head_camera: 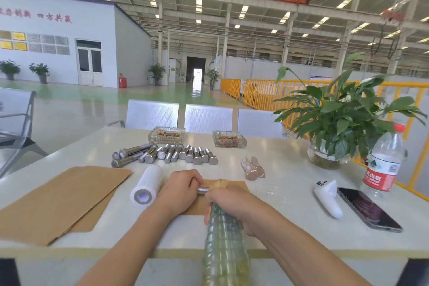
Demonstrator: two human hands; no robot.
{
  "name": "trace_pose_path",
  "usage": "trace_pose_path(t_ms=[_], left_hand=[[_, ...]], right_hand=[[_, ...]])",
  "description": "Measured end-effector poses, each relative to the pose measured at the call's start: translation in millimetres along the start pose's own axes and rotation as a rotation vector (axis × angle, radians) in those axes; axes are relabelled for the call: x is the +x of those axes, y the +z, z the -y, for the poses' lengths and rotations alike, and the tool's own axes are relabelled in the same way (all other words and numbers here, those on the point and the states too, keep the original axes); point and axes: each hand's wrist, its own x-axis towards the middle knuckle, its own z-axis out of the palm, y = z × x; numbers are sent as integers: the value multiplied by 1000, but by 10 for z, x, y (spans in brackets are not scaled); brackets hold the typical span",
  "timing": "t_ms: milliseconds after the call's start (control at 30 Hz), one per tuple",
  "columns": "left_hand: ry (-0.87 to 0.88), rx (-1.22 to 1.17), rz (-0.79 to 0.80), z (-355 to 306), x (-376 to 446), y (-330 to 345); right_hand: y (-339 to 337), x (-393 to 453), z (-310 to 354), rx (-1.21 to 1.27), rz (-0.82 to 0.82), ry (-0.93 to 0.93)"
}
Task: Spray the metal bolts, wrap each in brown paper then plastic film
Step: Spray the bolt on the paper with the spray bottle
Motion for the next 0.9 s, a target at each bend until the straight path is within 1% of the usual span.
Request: trace_pose_path(t_ms=[133, 233, 467, 567, 667, 733, 833, 900], left_hand=[[8, -9, -8, 14, -7, 4], [-3, -9, -12, 18, -4, 9], [-6, -2, -7, 21, -13, 23], [-10, -3, -1, 12, -9, 21], [-12, -1, -5, 15, -5, 26], [-8, -2, 0, 9, -5, 25], [-5, -21, -3, 11, -2, 23], [-7, -29, -2, 3, -6, 22]], right_hand=[[-27, -7, -2, -12, -13, -1], [-103, 0, 6, -7, -65, -10], [-352, 9, -65, -49, -95, 33], [-411, -5, -58, -64, -82, 44], [-404, 1, -62, -92, -65, 11], [-351, 12, -41, -71, -22, 9], [-224, 58, 7, -82, -41, -15], [-131, 63, 36, -78, -24, -35]])
